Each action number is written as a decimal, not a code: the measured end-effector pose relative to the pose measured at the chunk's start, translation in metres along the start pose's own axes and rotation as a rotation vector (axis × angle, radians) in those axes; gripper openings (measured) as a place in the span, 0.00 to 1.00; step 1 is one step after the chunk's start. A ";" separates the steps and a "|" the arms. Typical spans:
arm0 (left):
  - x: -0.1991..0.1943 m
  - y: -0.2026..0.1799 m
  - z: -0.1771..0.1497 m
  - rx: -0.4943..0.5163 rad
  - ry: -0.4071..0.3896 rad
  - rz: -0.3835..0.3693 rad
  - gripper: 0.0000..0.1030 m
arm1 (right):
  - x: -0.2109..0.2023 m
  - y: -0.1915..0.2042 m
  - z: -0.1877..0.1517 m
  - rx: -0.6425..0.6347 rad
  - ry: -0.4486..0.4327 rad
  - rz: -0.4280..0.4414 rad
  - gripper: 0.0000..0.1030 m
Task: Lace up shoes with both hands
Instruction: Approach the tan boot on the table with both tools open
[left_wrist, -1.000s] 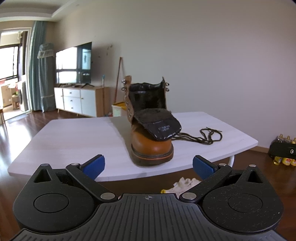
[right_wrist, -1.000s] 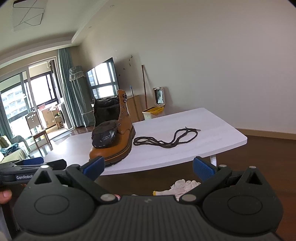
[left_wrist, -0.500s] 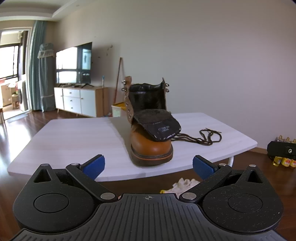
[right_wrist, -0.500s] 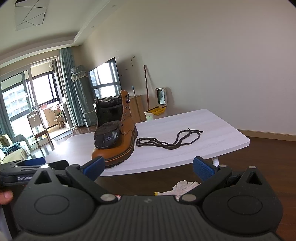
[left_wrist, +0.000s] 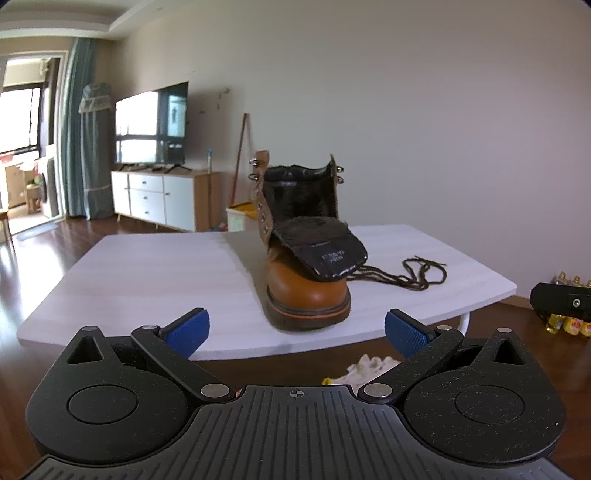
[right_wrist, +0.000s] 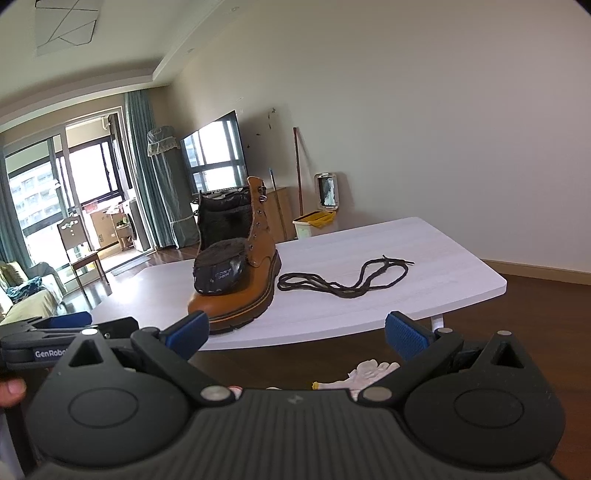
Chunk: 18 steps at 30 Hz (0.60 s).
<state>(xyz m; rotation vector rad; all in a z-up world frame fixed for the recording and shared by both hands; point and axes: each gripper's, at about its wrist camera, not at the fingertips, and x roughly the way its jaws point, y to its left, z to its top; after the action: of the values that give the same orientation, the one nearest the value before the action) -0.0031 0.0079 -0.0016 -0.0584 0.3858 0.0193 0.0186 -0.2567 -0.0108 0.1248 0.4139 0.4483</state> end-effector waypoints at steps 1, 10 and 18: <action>0.000 0.000 0.000 0.000 0.000 0.000 1.00 | 0.000 0.000 0.000 -0.001 0.000 0.001 0.99; 0.000 0.005 -0.001 -0.004 0.007 0.011 1.00 | 0.007 0.006 0.004 -0.014 0.005 0.013 0.99; 0.001 0.011 0.001 -0.010 0.011 0.028 1.00 | 0.016 0.014 0.009 -0.037 0.009 0.023 0.99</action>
<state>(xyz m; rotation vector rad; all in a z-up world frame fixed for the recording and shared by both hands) -0.0020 0.0192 -0.0016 -0.0632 0.3979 0.0488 0.0302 -0.2376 -0.0055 0.0916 0.4134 0.4795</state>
